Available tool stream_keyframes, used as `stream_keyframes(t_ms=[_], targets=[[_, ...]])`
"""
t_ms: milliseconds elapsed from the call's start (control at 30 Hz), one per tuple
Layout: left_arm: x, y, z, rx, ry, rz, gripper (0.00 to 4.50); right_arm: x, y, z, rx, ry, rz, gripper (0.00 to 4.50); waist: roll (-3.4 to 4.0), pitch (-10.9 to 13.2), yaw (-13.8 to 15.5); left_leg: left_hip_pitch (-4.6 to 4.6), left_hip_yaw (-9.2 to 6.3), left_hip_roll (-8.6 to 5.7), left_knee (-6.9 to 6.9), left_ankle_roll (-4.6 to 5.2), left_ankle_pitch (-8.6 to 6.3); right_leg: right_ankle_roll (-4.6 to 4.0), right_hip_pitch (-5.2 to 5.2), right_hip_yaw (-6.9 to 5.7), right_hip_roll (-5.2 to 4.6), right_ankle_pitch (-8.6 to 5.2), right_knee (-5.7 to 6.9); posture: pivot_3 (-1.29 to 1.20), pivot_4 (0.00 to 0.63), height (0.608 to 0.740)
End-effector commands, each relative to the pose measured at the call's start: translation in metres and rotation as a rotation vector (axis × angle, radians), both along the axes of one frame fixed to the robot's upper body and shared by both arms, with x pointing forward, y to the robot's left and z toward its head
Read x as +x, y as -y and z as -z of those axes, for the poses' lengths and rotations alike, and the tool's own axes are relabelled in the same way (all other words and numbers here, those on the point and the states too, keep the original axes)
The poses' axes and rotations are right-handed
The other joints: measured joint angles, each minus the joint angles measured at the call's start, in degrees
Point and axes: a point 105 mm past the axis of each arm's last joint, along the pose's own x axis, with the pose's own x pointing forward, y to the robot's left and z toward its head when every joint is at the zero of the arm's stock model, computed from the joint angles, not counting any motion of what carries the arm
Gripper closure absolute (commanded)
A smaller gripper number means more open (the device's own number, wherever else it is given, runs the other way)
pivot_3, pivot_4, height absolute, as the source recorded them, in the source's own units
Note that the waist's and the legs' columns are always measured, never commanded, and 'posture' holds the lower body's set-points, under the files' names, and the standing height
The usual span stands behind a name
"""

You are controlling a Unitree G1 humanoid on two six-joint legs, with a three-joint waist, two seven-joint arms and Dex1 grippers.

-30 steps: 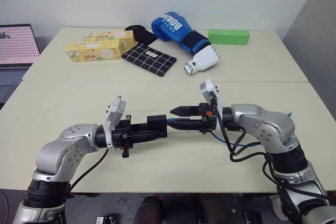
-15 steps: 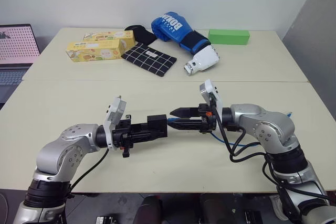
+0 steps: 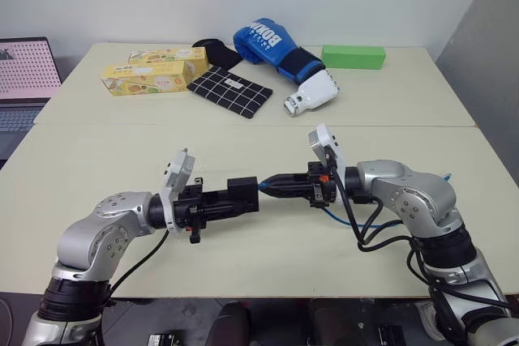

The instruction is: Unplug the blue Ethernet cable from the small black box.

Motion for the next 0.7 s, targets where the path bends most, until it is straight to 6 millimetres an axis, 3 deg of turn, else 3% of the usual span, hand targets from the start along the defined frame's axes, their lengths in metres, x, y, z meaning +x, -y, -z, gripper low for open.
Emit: stream_keyframes(t_ms=[33, 467, 567, 700], targets=[[-0.008, 0.004, -0.009, -0.026, 0.031, 0.053, 3.7, -0.003, 0.002, -0.01, 0.002, 0.036, -0.027, 4.44, 0.0, 0.0, 0.0, 0.0, 0.0, 0.0, 0.0, 0.0, 0.0, 0.0, 0.0, -0.01, 0.0, 0.0, 0.0, 0.0, 0.15, 0.74], [0.007, -0.021, 0.003, -0.001, 0.028, -0.09, 3.7, -0.001, 0.036, -0.002, -0.046, -0.041, 0.043, 4.44, 0.01, 0.01, 0.0, -0.02, 0.01, -0.01, -0.02, 0.01, 0.0, 0.0, -0.02, -0.01, 0.0, 0.0, -0.05, 0.0, 0.15, 0.74], [0.011, -0.025, 0.005, 0.005, 0.031, -0.14, 3.7, 0.026, 0.051, 0.004, -0.071, 0.035, 0.218, 4.44, 0.01, 0.01, 0.0, -0.02, 0.02, -0.01, -0.03, 0.01, 0.0, 0.0, -0.02, 0.0, 0.0, 0.0, -0.05, 0.0, 0.15, 0.74], [0.016, -0.028, 0.004, 0.006, 0.048, -0.199, 3.7, 0.088, 0.085, 0.02, -0.131, 0.22, 0.611, 4.44, -0.01, 0.0, 0.0, -0.01, 0.05, -0.03, 0.0, 0.0, 0.0, 0.0, 0.0, 0.01, 0.0, 0.0, -0.03, 0.0, 0.15, 0.74]])
